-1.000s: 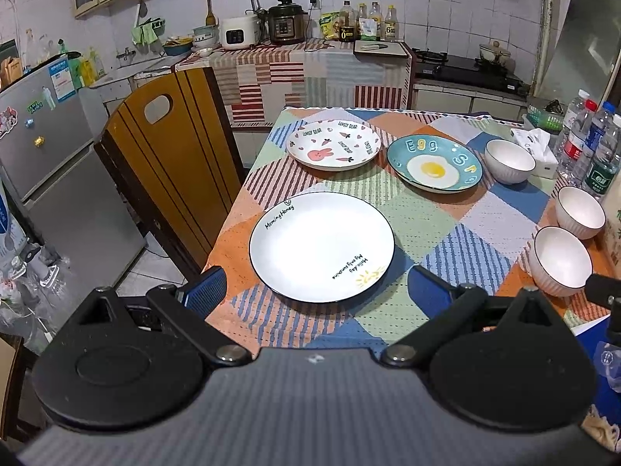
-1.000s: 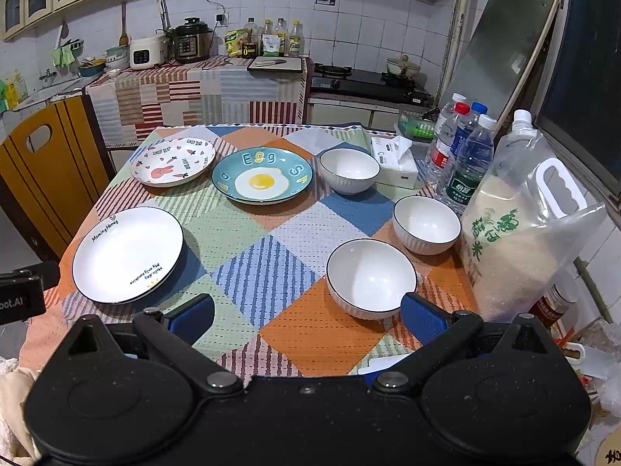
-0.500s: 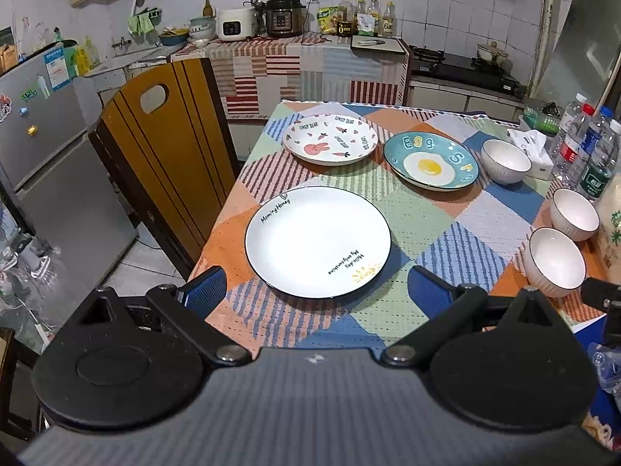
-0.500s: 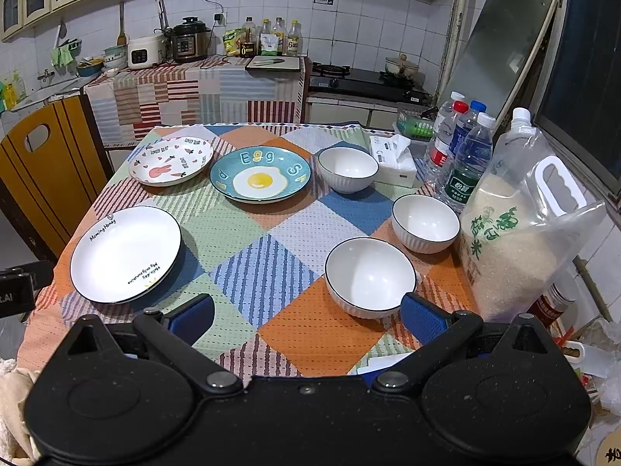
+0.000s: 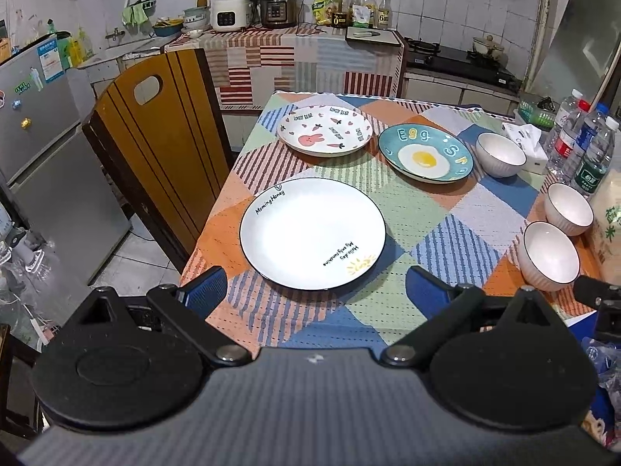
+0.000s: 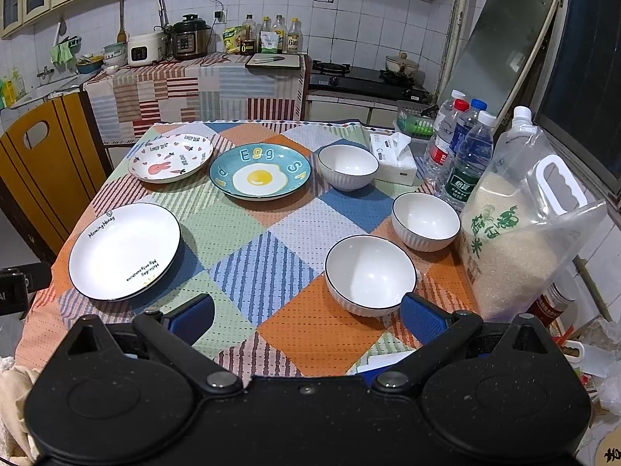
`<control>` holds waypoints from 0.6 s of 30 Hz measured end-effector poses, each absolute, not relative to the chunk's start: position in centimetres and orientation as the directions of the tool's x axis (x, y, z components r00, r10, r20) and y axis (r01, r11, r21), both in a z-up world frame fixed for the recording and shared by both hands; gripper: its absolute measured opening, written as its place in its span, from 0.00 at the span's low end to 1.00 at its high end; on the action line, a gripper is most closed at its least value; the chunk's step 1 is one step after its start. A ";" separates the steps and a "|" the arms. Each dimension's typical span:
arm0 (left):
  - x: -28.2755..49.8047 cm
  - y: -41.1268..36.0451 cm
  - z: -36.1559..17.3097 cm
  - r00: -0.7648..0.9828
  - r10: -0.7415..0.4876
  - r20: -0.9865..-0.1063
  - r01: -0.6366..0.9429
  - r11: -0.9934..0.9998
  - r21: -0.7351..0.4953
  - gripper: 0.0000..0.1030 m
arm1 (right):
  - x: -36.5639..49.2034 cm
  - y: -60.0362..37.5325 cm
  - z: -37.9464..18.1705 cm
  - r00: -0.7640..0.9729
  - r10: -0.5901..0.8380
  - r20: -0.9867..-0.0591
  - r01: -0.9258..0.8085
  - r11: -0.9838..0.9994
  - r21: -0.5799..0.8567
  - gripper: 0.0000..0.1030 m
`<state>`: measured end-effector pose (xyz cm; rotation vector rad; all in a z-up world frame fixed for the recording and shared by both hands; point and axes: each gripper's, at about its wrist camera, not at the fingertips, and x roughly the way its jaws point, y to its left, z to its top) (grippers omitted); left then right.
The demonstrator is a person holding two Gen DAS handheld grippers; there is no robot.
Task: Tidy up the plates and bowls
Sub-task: 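Move both grippers toward the rim of the large white plate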
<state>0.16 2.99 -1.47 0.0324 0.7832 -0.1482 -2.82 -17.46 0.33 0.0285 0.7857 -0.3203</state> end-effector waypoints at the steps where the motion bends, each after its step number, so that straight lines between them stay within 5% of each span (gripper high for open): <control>1: 0.2 3.0 -1.5 0.698 -0.120 -0.706 0.145 0.989 -0.025 0.96 | -2.8 -17.5 0.3 0.661 -0.272 -0.699 0.293 0.952 -0.093 1.00; 13: 0.5 4.2 -1.9 0.665 -0.172 -0.726 0.175 0.982 -0.072 0.94 | -2.6 -17.3 0.0 0.670 -0.256 -0.697 0.276 0.957 -0.087 1.00; 18: 2.2 5.6 -0.9 0.702 -0.193 -0.686 0.236 0.971 -0.032 0.94 | -2.4 -16.9 1.2 0.784 -0.176 -0.595 0.196 0.980 -0.031 1.00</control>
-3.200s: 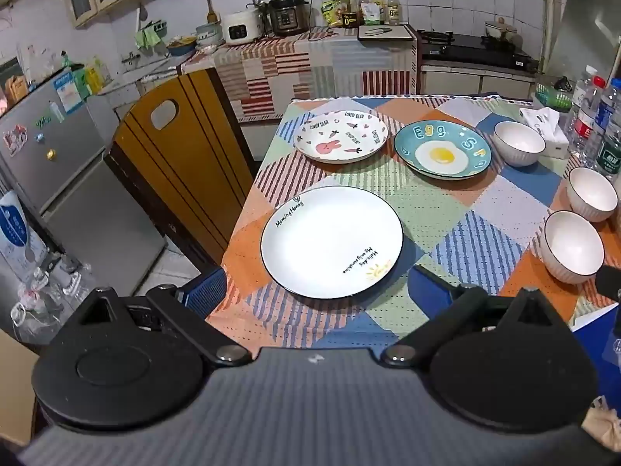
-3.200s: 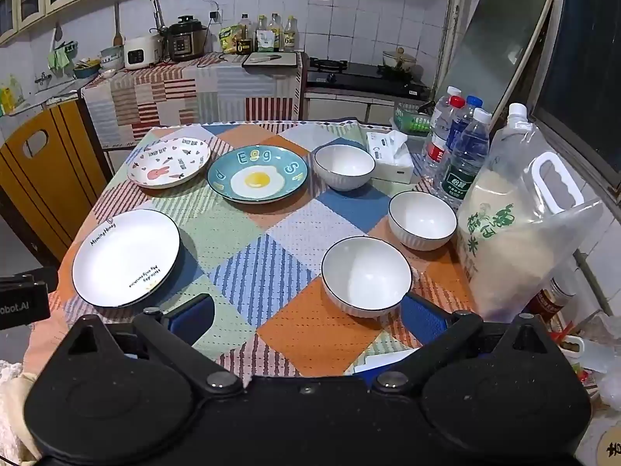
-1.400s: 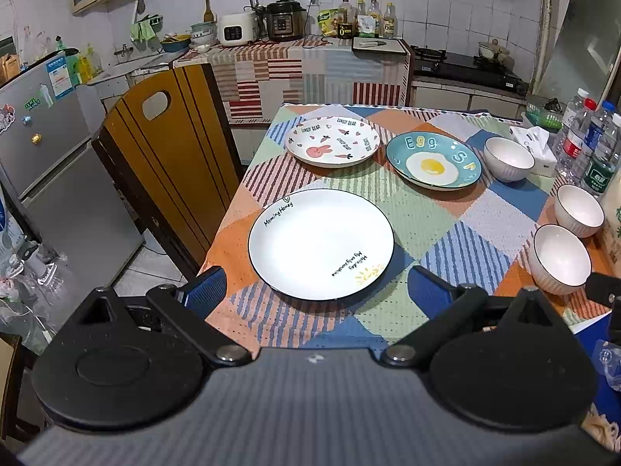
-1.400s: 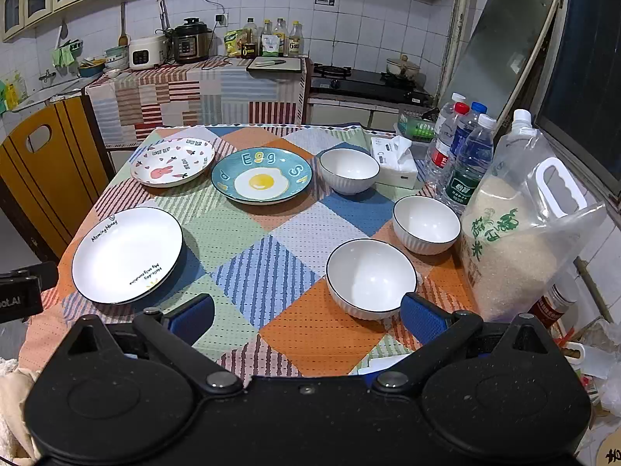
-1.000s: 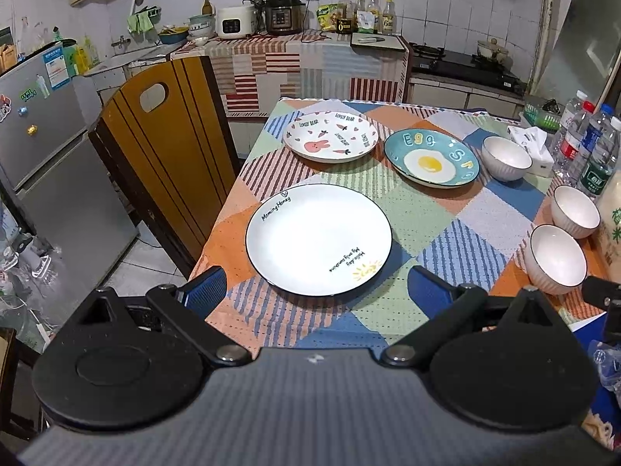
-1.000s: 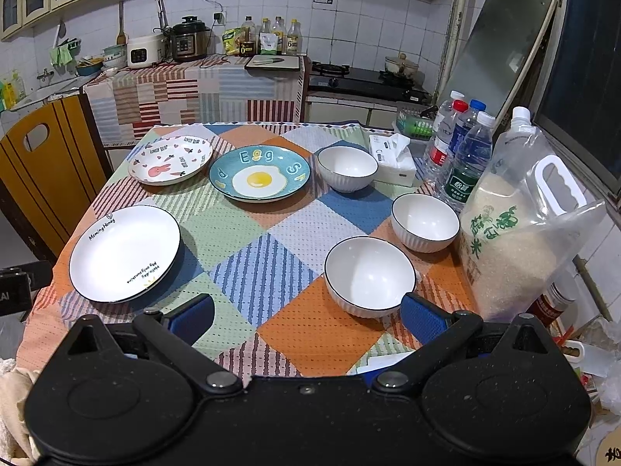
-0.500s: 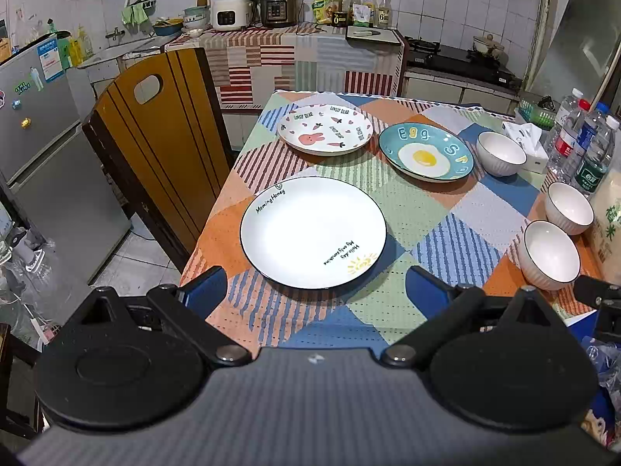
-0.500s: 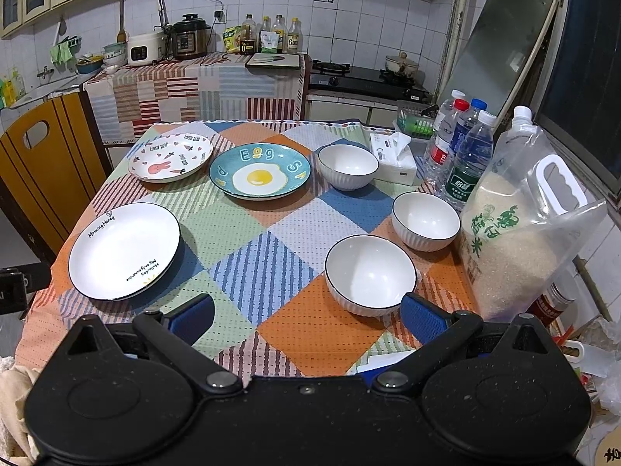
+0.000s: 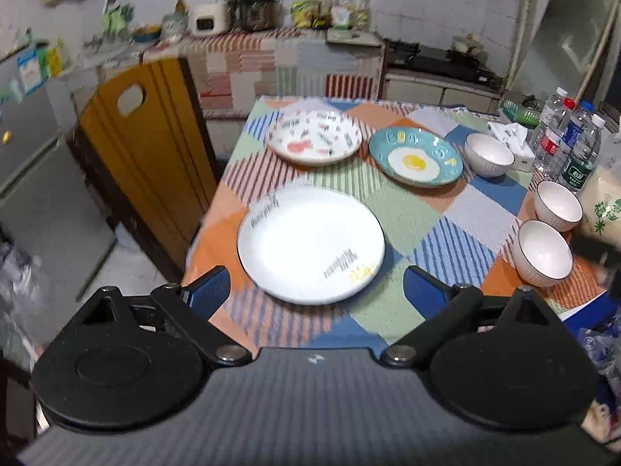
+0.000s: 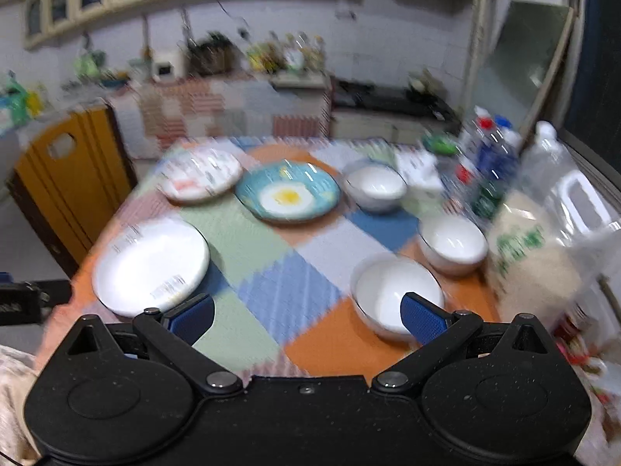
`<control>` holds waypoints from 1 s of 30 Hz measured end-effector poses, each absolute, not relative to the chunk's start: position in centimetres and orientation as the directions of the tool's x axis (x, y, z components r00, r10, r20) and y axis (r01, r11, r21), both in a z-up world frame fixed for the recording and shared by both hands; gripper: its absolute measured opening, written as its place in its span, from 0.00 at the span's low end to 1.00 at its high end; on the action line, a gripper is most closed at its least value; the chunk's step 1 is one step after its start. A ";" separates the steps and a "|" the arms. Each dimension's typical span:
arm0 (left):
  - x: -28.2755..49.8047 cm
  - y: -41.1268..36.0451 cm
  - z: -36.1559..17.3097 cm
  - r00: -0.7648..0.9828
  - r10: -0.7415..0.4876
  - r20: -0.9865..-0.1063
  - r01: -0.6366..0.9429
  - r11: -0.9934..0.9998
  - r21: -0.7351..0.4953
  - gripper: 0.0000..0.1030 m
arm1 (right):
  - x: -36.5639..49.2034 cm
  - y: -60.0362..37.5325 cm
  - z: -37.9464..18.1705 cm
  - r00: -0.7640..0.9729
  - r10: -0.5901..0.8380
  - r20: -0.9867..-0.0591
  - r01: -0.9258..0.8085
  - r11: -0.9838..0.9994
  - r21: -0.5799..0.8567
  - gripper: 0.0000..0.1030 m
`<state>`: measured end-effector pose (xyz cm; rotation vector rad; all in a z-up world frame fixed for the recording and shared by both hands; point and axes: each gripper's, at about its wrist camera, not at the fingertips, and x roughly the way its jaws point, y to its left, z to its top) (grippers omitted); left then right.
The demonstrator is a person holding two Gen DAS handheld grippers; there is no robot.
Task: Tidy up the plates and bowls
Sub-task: 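Move both grippers toward the rim of the large white plate, then close the left gripper on the white plate rim while the right gripper grips it too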
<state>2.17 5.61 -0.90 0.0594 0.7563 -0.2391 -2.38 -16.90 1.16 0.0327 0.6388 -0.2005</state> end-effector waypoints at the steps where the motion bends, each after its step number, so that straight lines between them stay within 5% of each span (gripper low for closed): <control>1: 2.9 6.2 -0.8 0.712 -0.197 -0.674 0.246 0.969 -0.023 0.94 | -2.3 -16.8 1.4 0.821 -0.159 -0.549 0.173 0.985 -0.027 1.00; 5: 5.8 8.0 -1.1 0.742 -0.193 -0.642 0.285 0.957 0.042 0.94 | -1.1 -16.8 1.3 0.916 0.008 -0.401 0.004 1.000 0.029 1.00; 12: 12.1 10.4 -4.5 0.667 -0.280 -0.690 0.335 0.941 -0.058 0.94 | 6.1 -16.5 -2.0 0.854 0.158 -0.496 -0.111 0.986 0.124 0.94; 17: 15.2 10.4 -8.4 0.652 -0.231 -0.722 0.335 0.942 0.001 0.93 | 9.1 -15.7 -7.5 0.812 0.224 -0.539 -0.145 0.972 0.186 0.88; 30: 20.2 11.4 -16.2 0.482 -0.233 -0.845 0.285 0.953 -0.101 0.53 | 13.7 -14.6 -15.6 0.671 0.326 -0.666 -0.148 0.939 0.311 0.60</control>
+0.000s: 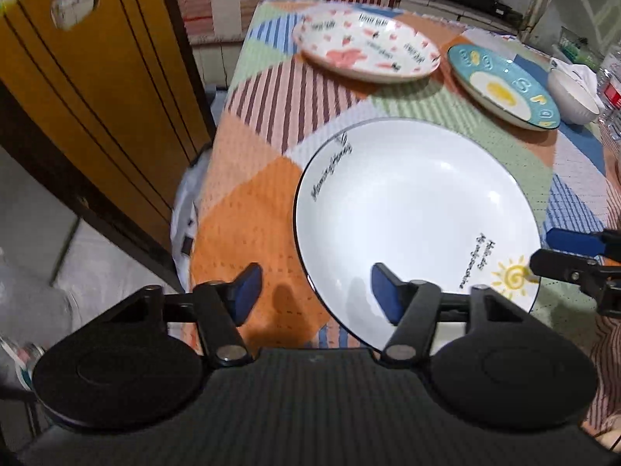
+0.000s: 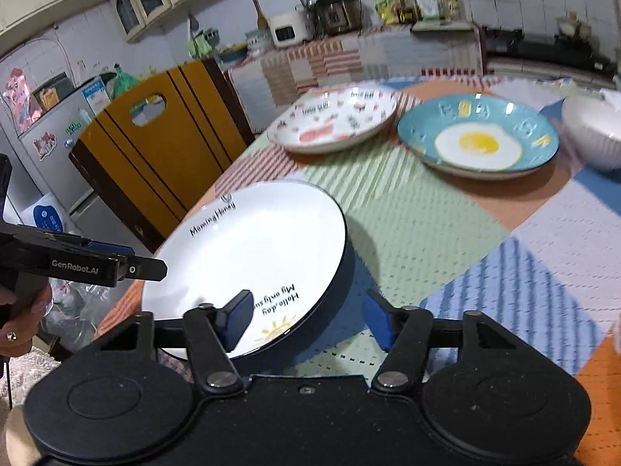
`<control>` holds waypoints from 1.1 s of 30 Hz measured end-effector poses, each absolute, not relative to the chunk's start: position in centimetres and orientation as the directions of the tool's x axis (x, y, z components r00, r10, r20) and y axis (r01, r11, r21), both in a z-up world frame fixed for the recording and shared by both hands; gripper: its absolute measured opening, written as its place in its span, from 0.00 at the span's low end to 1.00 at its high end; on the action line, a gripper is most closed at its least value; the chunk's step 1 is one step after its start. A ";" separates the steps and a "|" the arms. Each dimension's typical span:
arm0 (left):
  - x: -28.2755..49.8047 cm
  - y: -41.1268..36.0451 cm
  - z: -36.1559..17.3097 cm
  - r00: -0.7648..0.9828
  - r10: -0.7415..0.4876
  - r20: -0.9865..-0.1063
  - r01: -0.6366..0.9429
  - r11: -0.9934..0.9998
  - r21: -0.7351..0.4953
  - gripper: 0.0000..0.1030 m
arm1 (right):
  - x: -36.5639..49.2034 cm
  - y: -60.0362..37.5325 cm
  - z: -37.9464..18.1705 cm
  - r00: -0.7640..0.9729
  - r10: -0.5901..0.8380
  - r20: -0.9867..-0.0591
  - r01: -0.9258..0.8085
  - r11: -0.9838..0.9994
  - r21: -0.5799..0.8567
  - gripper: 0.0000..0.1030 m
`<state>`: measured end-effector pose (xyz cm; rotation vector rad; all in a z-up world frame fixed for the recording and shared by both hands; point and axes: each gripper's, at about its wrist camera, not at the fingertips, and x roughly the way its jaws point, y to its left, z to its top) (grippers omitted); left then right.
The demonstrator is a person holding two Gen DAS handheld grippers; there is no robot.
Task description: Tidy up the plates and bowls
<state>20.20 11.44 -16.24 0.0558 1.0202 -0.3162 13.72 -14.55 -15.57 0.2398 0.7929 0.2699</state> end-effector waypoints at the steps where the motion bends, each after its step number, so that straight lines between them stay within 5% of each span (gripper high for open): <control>1: 20.3 11.5 -16.6 0.470 -0.234 -0.851 0.280 0.954 -0.108 0.49 | 14.0 -14.6 -15.9 0.660 0.334 -0.673 -0.145 0.936 0.322 0.57; 3: 20.5 11.4 -17.1 0.457 -0.226 -0.860 0.274 0.956 -0.106 0.32 | 14.8 -14.4 -16.6 0.638 0.346 -0.688 -0.146 0.932 0.333 0.51; 6: 20.3 10.9 -17.0 0.457 -0.243 -0.856 0.290 0.950 -0.115 0.21 | 15.4 -14.0 -17.1 0.598 0.364 -0.714 -0.165 0.928 0.334 0.32; 14: 20.8 11.0 -17.3 0.439 -0.253 -0.862 0.263 0.954 -0.146 0.22 | 16.8 -13.9 -17.5 0.557 0.374 -0.741 -0.168 0.925 0.341 0.26; 18: 19.8 9.0 -17.5 0.497 -0.195 -0.846 0.309 0.950 -0.038 0.31 | 17.2 -13.7 -17.6 0.550 0.375 -0.746 -0.168 0.925 0.341 0.29; 33: 17.6 6.8 -15.4 0.548 -0.227 -0.805 0.357 0.934 -0.020 0.30 | 15.9 -15.9 -16.5 0.580 0.392 -0.714 -0.238 0.920 0.312 0.28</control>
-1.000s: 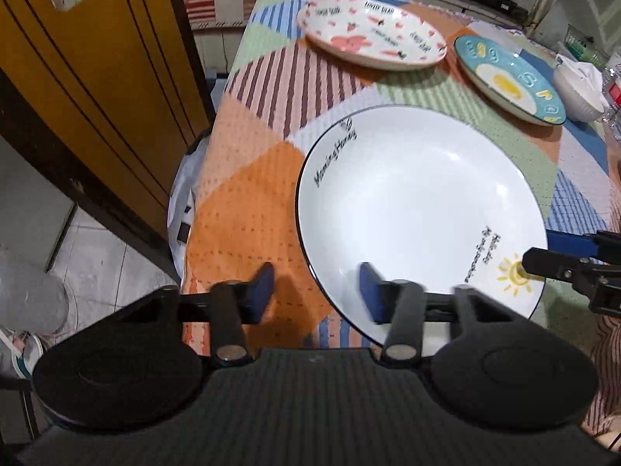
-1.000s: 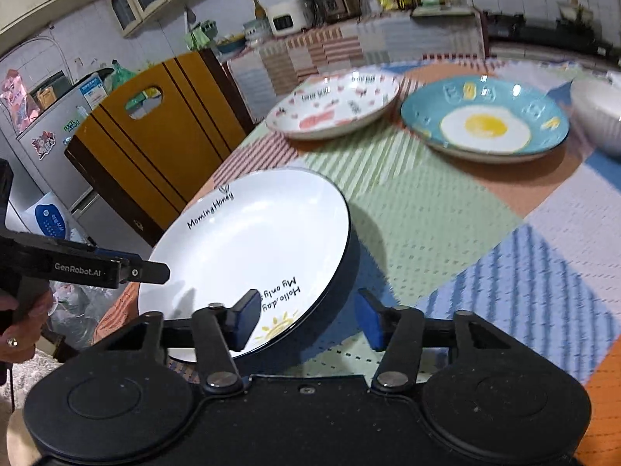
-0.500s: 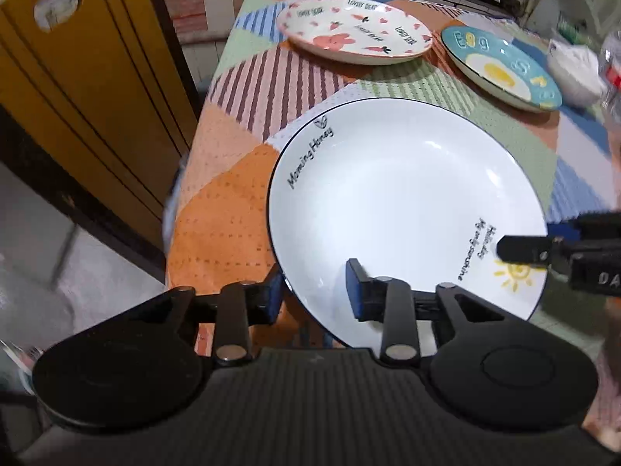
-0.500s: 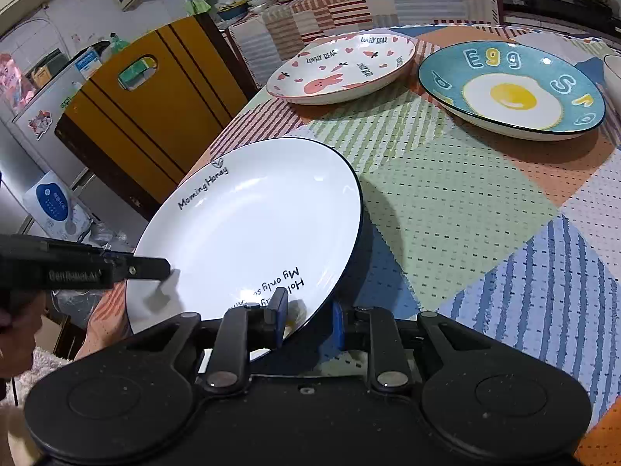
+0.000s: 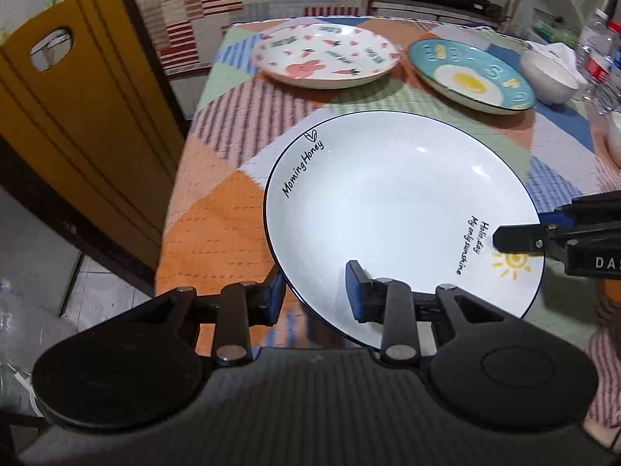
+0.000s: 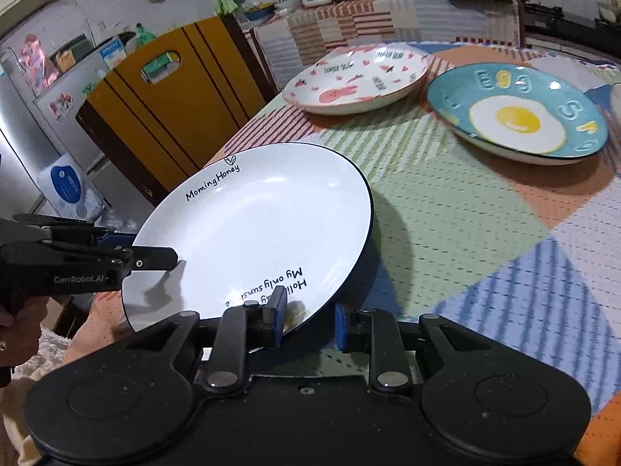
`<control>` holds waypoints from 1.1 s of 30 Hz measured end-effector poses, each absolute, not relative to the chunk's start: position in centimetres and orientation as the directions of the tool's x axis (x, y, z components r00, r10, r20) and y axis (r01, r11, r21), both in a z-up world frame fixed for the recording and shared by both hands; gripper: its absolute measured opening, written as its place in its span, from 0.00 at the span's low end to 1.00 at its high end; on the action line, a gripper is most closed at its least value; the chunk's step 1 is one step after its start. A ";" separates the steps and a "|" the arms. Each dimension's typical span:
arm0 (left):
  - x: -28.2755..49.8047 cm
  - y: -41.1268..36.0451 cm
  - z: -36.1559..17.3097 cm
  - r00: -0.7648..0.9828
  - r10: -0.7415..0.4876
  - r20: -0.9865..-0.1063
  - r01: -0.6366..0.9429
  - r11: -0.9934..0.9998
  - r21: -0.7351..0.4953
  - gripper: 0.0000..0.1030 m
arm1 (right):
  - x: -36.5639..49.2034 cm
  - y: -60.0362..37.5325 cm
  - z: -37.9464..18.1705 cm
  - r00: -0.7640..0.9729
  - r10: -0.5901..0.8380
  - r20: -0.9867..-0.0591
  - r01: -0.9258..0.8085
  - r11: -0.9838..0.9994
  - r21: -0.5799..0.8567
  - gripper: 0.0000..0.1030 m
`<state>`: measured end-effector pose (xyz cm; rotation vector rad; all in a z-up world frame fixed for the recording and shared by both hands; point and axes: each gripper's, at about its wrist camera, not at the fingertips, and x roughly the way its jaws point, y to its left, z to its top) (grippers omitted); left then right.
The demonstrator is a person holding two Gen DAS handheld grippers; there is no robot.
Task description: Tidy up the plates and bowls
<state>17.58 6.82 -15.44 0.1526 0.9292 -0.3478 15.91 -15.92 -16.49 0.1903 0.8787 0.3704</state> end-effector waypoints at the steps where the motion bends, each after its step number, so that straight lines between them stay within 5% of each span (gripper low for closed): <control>1: 17.5 6.4 -15.2 0.548 -0.238 -0.802 0.365 0.931 -0.027 0.30 | 15.6 -16.2 -16.2 0.587 0.382 -0.714 -0.233 0.924 0.303 0.28; 10: 18.7 0.9 -13.7 0.462 -0.381 -0.801 0.500 0.857 -0.120 0.30 | 12.5 -21.1 -13.8 0.672 0.251 -0.697 -0.104 0.964 0.247 0.28; 33: 20.1 -4.2 -16.9 0.331 -0.414 -0.848 0.554 0.813 -0.181 0.30 | 11.9 -24.0 -15.3 0.616 0.060 -0.786 0.035 0.994 0.104 0.29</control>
